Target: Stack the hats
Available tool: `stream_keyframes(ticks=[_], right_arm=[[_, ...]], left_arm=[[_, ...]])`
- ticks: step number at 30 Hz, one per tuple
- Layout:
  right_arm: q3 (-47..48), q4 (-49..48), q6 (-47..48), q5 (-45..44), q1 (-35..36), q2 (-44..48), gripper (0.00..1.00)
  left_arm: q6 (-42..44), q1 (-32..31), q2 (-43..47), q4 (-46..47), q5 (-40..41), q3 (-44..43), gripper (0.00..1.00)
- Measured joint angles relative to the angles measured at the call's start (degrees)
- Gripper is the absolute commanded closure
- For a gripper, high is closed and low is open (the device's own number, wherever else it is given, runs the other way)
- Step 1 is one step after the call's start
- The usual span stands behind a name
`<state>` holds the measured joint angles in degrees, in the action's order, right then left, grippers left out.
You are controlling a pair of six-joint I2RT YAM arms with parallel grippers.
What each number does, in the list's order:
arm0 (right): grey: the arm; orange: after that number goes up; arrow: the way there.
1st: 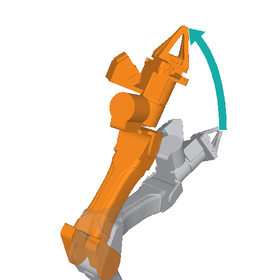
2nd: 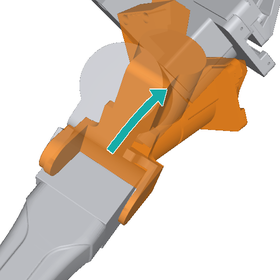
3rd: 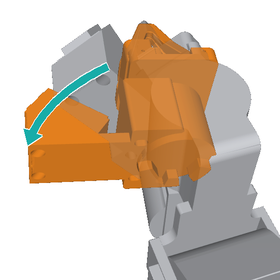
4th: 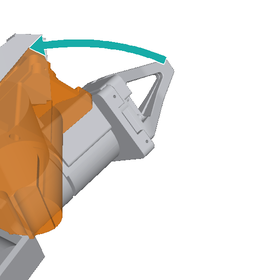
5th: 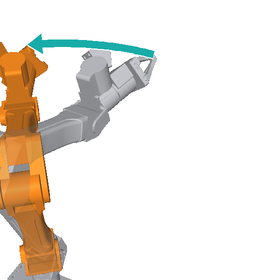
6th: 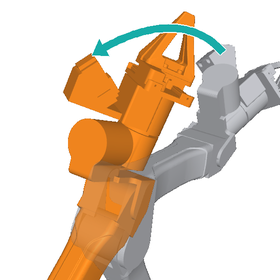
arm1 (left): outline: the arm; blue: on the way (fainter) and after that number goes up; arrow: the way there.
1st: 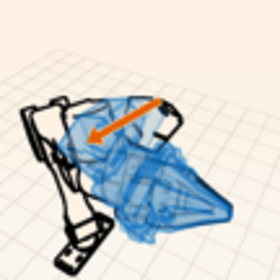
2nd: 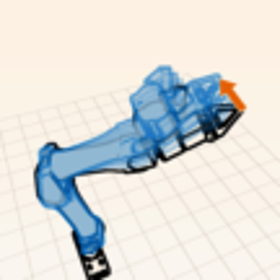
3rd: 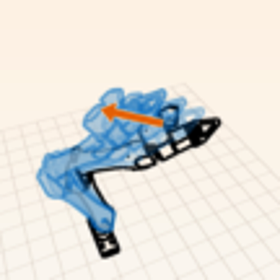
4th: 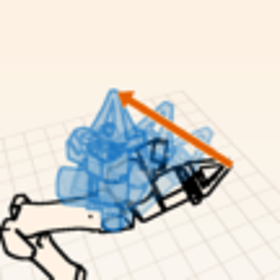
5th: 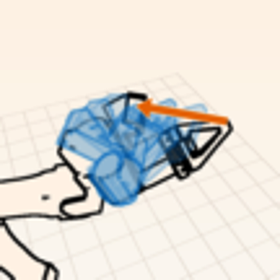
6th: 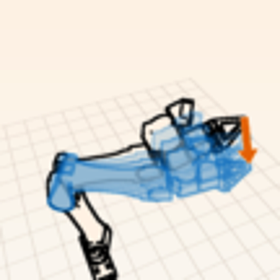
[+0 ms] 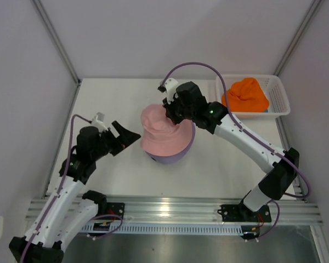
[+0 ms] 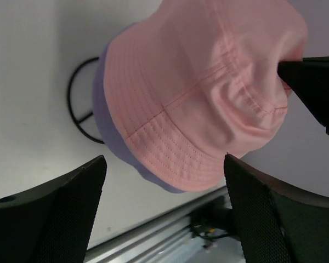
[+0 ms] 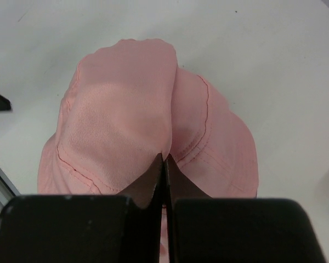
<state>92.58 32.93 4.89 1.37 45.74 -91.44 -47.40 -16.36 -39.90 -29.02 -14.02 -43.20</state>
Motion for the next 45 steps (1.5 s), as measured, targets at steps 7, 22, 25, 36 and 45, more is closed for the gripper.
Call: stream_keyframes(ticks=[7,22,25,36,45], right_arm=[[-2.8,-1.7,-1.7,0.0,-0.1,1.8,1.0],[-4.5,-2.8,-3.4,0.0,-0.1,3.3,1.0],[-4.5,-2.8,-3.4,0.0,-0.2,3.3,1.0],[-4.6,-2.8,-3.4,-0.3,-0.2,3.3,1.0],[-6.4,-3.6,-4.4,-0.5,-0.2,3.8,1.0]], left_arm=[[-20.1,0.0,2.9,8.7,-4.2,15.0,0.17],[-35.5,0.0,1.4,30.0,-4.0,23.3,0.53],[-35.6,0.0,0.1,32.2,-4.2,23.3,0.55],[-36.1,-0.2,-4.7,34.4,-5.7,23.2,0.99],[-36.9,-0.2,-4.1,38.6,-5.7,27.2,0.99]])
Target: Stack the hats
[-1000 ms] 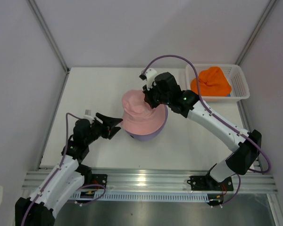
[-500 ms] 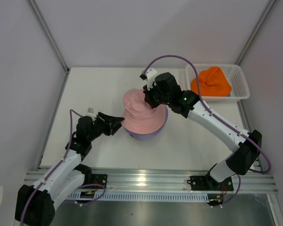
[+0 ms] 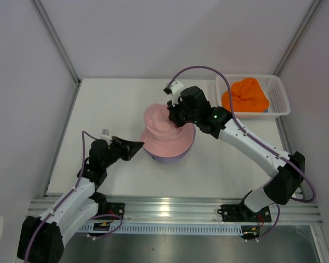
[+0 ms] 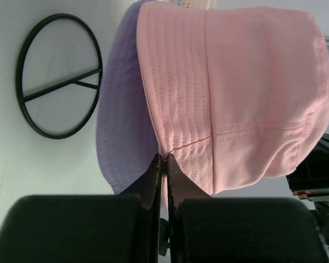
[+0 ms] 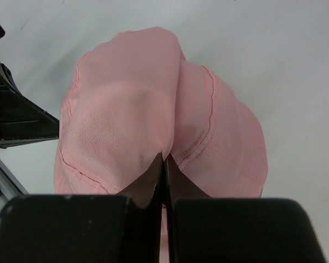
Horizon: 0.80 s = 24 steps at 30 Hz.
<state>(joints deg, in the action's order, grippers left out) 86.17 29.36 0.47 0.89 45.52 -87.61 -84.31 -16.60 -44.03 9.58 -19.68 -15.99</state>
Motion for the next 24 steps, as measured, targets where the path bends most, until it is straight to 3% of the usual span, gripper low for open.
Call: stream_keyframes(ticks=[11,24], right_arm=[[-1.9,-0.5,-1.2,0.0,0.0,1.7,1.0],[-3.4,-1.0,-2.0,0.4,0.1,2.5,1.0]], left_arm=[[-0.4,0.0,3.4,1.6,1.0,6.0,0.99],[2.1,-0.2,-4.0,4.3,1.0,5.1,0.99]])
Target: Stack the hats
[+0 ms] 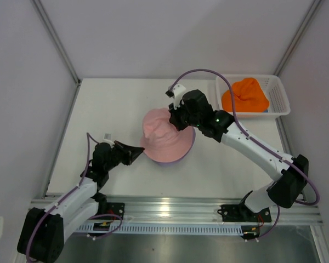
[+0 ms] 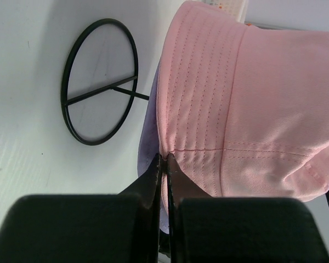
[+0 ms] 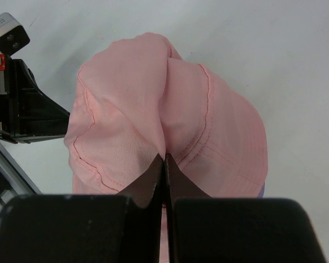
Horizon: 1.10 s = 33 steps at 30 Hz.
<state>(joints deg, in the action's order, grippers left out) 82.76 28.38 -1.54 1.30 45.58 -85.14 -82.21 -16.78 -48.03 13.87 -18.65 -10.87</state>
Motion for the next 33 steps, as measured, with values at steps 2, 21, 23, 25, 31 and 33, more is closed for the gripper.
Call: stream_keyframes(ticks=[2,21,23,25,31,33], right_arm=[[-0.4,-0.2,0.0,0.0,0.0,0.3,0.98],[1.8,2.6,-1.5,2.3,-3.4,1.0,0.22],[4.9,3.5,-1.7,3.3,-5.1,1.0,0.17],[8.6,3.8,-1.7,3.9,-6.6,1.2,0.15],[14.1,1.5,-3.3,3.5,-16.0,4.8,0.11],[14.1,0.8,-4.4,1.6,-21.6,5.6,0.11]], left_arm=[[0.9,-0.2,0.0,-0.7,0.2,-0.5,0.99],[6.9,-0.7,-6.4,-5.8,0.4,-5.0,0.61],[8.3,-0.7,-6.4,-7.8,0.5,-5.7,0.43],[10.3,-0.7,-5.8,-10.2,0.7,-6.5,0.28],[17.4,-0.7,1.6,-21.3,3.4,-14.8,0.01],[19.9,-0.7,4.0,-24.6,4.6,-18.1,0.01]])
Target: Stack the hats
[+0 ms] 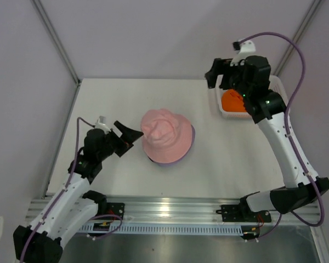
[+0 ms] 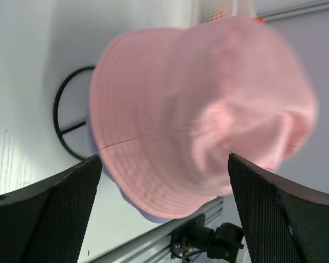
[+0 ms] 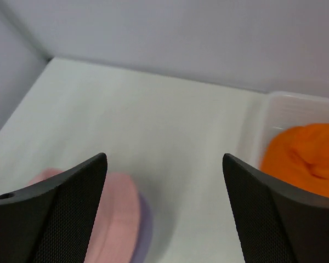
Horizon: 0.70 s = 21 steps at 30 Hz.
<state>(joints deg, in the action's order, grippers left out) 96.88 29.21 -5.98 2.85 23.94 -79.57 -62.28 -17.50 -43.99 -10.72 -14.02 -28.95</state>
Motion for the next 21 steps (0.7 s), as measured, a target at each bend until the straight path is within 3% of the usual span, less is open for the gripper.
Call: stream_keyframes(ticks=[4,7,9,13,21], right_arm=[[-1.1,-1.5,-1.8,-5.8,-12.0,-2.2,0.12],[-2.5,-2.3,-2.7,-9.3,-19.3,-7.5,0.13],[-3.0,-2.5,-3.5,-11.6,-22.2,-12.2,0.18],[-2.5,-2.5,-4.7,-13.9,-25.7,-22.6,0.31],[7.6,-1.1,-4.0,-19.4,-27.4,-38.5,0.44]], left_arm=[[7.7,0.3,2.7,-8.8,3.4,-10.3,0.01],[14.1,1.0,0.3,-15.5,6.1,-19.6,0.0],[17.8,1.6,-1.9,-19.1,8.2,-25.1,0.0],[23.8,4.0,-4.9,-23.8,11.2,-30.9,0.01],[28.9,6.3,-4.7,-28.0,14.4,-33.1,0.0]])
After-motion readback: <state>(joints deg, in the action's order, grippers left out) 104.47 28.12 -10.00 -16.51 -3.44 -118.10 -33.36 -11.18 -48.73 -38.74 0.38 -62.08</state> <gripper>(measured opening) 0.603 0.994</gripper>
